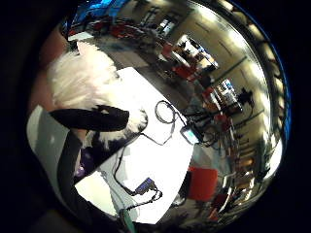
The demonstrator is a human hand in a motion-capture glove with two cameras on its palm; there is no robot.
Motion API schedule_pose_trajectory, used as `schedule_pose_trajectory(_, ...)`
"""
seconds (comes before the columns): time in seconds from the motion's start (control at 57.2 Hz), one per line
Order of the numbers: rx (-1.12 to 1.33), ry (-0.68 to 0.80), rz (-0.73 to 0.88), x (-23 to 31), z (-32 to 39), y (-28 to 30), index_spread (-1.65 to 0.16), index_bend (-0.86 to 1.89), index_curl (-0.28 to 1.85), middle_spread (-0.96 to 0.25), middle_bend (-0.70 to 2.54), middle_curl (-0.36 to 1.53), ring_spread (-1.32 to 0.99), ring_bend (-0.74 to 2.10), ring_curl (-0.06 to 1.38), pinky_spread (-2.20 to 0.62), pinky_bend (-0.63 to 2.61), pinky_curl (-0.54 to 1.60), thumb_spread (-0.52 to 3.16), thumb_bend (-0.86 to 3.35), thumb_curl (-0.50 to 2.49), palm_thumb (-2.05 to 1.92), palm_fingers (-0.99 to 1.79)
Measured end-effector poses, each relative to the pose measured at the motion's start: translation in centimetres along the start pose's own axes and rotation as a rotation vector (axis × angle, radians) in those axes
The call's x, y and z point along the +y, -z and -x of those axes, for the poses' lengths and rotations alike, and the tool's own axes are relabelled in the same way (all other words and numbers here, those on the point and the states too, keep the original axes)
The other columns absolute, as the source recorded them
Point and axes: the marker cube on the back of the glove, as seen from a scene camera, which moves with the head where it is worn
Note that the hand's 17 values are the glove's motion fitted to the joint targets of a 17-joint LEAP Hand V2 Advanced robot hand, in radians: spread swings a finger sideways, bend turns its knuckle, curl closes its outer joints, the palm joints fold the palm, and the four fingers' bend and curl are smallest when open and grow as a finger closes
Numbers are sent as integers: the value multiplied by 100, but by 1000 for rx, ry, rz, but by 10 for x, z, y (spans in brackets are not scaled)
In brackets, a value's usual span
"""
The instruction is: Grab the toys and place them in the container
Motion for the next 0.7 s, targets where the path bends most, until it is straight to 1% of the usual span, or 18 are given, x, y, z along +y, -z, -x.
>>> schedule_pose_trajectory(0.035, 24, -48, 15, -5, 5, -6, -32, 16, 61, -23, 29, 73, -25, 75, 51, -37, 126, 41, 95, 15, 73, 88, 64)
schedule_pose_trajectory(0.157, 19, 21, 64, -7, 31, -21, -32, 16, 63, -23, 27, 76, -26, 76, 51, -37, 126, 41, 94, 13, 75, 88, 64)
schedule_pose_trajectory(0.192, 50, -4, 77, -8, 31, -25, -32, 16, 64, -24, 27, 77, -26, 75, 51, -37, 126, 41, 94, 13, 76, 88, 63)
schedule_pose_trajectory(0.245, 78, -104, 96, -12, 32, -30, -33, 16, 65, -24, 26, 79, -26, 75, 52, -37, 127, 41, 95, 13, 76, 88, 61)
schedule_pose_trajectory(0.262, 81, -113, 104, -12, 32, -31, -33, 16, 65, -24, 26, 79, -25, 74, 51, -36, 127, 41, 96, 13, 77, 88, 60)
schedule_pose_trajectory(0.28, 83, -89, 114, -11, 31, -32, -33, 16, 65, -24, 26, 80, -25, 74, 51, -36, 127, 41, 97, 13, 77, 88, 59)
schedule_pose_trajectory(0.332, 63, 81, 158, -5, 32, -32, -33, 16, 66, -24, 25, 81, -25, 70, 51, -35, 129, 42, 102, 13, 76, 87, 55)
schedule_pose_trajectory(0.349, 56, 108, 178, -3, 33, -32, -33, 16, 66, -24, 25, 81, -25, 70, 51, -35, 130, 42, 104, 13, 76, 86, 54)
schedule_pose_trajectory(0.367, 55, 104, 202, -3, 34, -32, -33, 16, 66, -24, 24, 82, -25, 70, 51, -35, 130, 42, 106, 13, 75, 86, 53)
schedule_pose_trajectory(0.384, 59, 79, 229, -3, 34, -32, -33, 16, 66, -23, 21, 81, -24, 62, 49, -33, 133, 43, 110, 12, 73, 82, 43)
schedule_pose_trajectory(0.437, 81, 17, 313, -3, 37, -31, -31, 13, 67, -19, 18, 80, -20, 51, 50, -29, 137, 46, 116, 4, 67, 69, 8)
schedule_pose_trajectory(0.454, 84, 12, 334, -2, 39, -31, -30, 8, 65, -17, 16, 79, -19, 49, 50, -26, 140, 47, 118, 0, 65, 63, -4)
schedule_pose_trajectory(0.472, 90, 5, 350, -1, 40, -30, -30, 0, 61, -13, 13, 76, -17, 46, 49, -23, 143, 48, 120, -6, 61, 52, -21)
schedule_pose_trajectory(0.489, 102, -3, 361, -1, 41, -30, -29, -5, 57, -11, 12, 74, -15, 43, 48, -20, 144, 47, 122, -9, 58, 44, -29)
schedule_pose_trajectory(0.507, 119, -8, 367, 0, 41, -29, -29, -5, 53, -9, 12, 72, -14, 41, 46, -19, 144, 46, 124, -8, 57, 41, -28)
schedule_pose_trajectory(0.524, 138, -10, 370, 1, 41, -29, -28, -5, 50, -7, 9, 70, -13, 35, 43, -16, 143, 44, 124, -13, 53, 30, -40)
schedule_pose_trajectory(0.611, 212, -45, 360, 13, 30, -26, -27, -3, 38, 0, 9, 61, -9, 31, 39, -9, 143, 42, 128, -7, 46, 15, -37)
schedule_pose_trajectory(0.699, 162, -40, 360, 38, 15, -18, -26, 2, 32, 4, 10, 54, -7, 30, 38, -5, 140, 41, 131, -4, 42, 8, -30)
